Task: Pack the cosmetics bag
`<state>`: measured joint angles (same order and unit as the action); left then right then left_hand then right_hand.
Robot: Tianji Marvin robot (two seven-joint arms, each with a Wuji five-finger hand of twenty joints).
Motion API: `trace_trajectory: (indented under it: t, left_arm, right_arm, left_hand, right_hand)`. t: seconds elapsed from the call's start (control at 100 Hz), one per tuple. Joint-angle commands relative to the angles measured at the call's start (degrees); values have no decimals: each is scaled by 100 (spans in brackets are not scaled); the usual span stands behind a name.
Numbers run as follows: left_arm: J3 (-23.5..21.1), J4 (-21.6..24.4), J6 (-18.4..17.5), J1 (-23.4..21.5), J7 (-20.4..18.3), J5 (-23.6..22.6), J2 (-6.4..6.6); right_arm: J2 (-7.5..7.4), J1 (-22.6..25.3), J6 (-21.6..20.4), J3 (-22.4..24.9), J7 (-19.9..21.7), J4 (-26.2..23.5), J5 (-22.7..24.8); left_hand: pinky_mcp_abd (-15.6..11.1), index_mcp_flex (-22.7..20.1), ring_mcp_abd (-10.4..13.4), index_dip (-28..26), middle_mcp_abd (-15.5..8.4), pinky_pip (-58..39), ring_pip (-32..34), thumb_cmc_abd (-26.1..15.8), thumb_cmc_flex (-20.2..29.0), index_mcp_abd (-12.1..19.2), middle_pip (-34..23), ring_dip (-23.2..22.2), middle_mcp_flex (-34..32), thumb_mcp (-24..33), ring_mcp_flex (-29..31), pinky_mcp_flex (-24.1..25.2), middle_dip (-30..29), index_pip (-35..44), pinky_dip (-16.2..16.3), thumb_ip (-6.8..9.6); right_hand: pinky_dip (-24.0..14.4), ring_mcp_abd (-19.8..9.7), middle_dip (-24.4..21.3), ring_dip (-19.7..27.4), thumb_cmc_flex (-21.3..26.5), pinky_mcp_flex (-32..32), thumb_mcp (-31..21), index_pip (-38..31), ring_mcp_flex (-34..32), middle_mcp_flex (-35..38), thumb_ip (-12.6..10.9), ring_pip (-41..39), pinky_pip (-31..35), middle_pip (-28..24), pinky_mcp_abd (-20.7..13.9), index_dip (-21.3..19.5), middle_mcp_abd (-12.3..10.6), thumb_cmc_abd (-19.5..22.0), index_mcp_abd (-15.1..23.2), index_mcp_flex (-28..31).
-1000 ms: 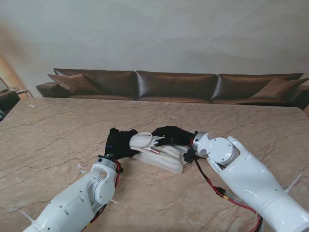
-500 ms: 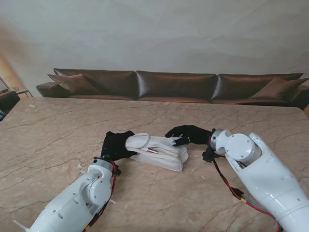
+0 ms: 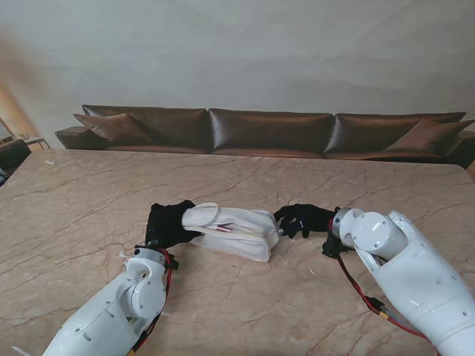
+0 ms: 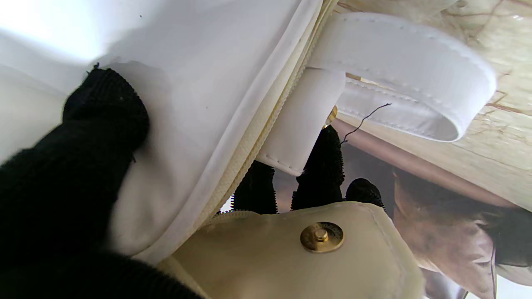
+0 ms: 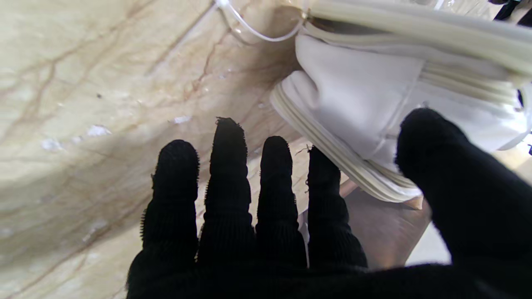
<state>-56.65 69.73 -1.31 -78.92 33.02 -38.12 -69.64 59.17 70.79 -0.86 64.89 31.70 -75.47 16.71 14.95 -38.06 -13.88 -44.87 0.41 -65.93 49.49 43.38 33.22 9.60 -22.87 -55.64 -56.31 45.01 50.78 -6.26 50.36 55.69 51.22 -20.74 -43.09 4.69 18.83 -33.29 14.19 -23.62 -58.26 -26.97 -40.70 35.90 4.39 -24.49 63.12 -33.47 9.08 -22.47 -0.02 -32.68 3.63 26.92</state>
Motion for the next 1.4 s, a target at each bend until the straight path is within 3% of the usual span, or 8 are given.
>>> trace_trajectory:
  t: [0.0,0.21,0.48,0.62,0.76,0.84,0.96,1.39]
  left_arm:
    - [-71,30,53,10,44,64,-29]
    - [-83,16,50,17,154,131,-70]
    - [-117,47,48,-8,182,113,-67]
    - [-118,12,11,-6,205,151,-80]
    - [-149,24,-78,-38,214,137,-68]
    - [-173,62,-157,-73,232,101,-57]
    - [-198,116,-223,-113,289,59,-54]
    - [-333,305,-385,-233,440,6,-56]
  right_arm:
    - [-43,89,36,-46,99,120,-10]
    - [-9,76,22,-207,26,338,-113]
    - [69,-72,-56,-532,-141,632,-291]
    - [170,-77,-77,-643,-599,749,-229]
    - [297,73,-29,-516,-1247,710,-46]
    - [304,90,-6,-496,-1349,674,88]
    - [303,32,-31,-574,-1364,702,161]
    - [465,-372,-204,-1224,-1831,1313,216]
  left_hand:
    - [118,-585,-89,-483,-1100,-211,199,-1425,614,355,-2969,-109,-1023,1456,195,22,378,926,119,587]
    - [126,-599,-101,-490,-1089,-229,224,-1400,604,371,-2996,-103,-1030,1494,207,17,343,926,115,588]
    - [113,-594,-73,-489,-1094,-230,231,-1425,620,378,-2996,-91,-1022,1456,207,23,317,901,104,581]
    - [101,-600,-75,-497,-1086,-231,234,-1420,641,367,-2998,-86,-1022,1447,205,23,311,897,99,580]
    - [103,-580,-83,-563,-1069,-188,224,-1469,711,394,-3032,-87,-972,1329,140,68,346,883,74,571]
    - [97,-570,-75,-612,-1084,-172,227,-1494,723,425,-3056,-95,-951,1307,116,93,374,887,67,575]
    - [97,-555,-66,-659,-1094,-164,241,-1508,721,436,-3071,-106,-942,1279,114,93,395,878,64,573]
    - [70,-544,-39,-785,-1127,-125,239,-1544,750,478,-3085,-113,-915,1213,90,131,429,851,56,570]
  right_hand:
    - [-46,-49,65,-93,354,30,-60,-266,-50,-67,130,-160,83,-206,-77,-147,-62,-240,-90,77]
    - [-35,-86,318,-384,473,108,-185,-88,99,-279,210,-556,78,-536,-115,-64,-82,-426,-275,-222]
    - [-87,-136,1487,-1215,564,77,-284,-156,219,-264,358,-1627,245,-1558,-181,172,-325,-619,-317,-311]
    - [-173,-175,2137,-1768,617,-110,-528,-591,88,-36,460,-2314,675,-2021,-127,-64,-481,-857,-113,-24]
    - [-185,-158,2144,-1666,583,-238,-669,-1296,20,44,516,-2218,1015,-1926,-142,-744,-497,-1033,286,200]
    - [-160,-163,2065,-1590,588,-106,-686,-1280,196,-161,521,-2074,961,-1803,-178,-826,-469,-1042,270,0]
    - [-143,-135,1901,-1544,580,217,-684,-462,628,-600,547,-1915,678,-1697,-167,-278,-344,-1079,31,-224]
    - [-283,-120,2155,-1888,712,663,-900,-523,1530,-1547,550,-2192,349,-1914,-225,238,-250,-1166,228,-869]
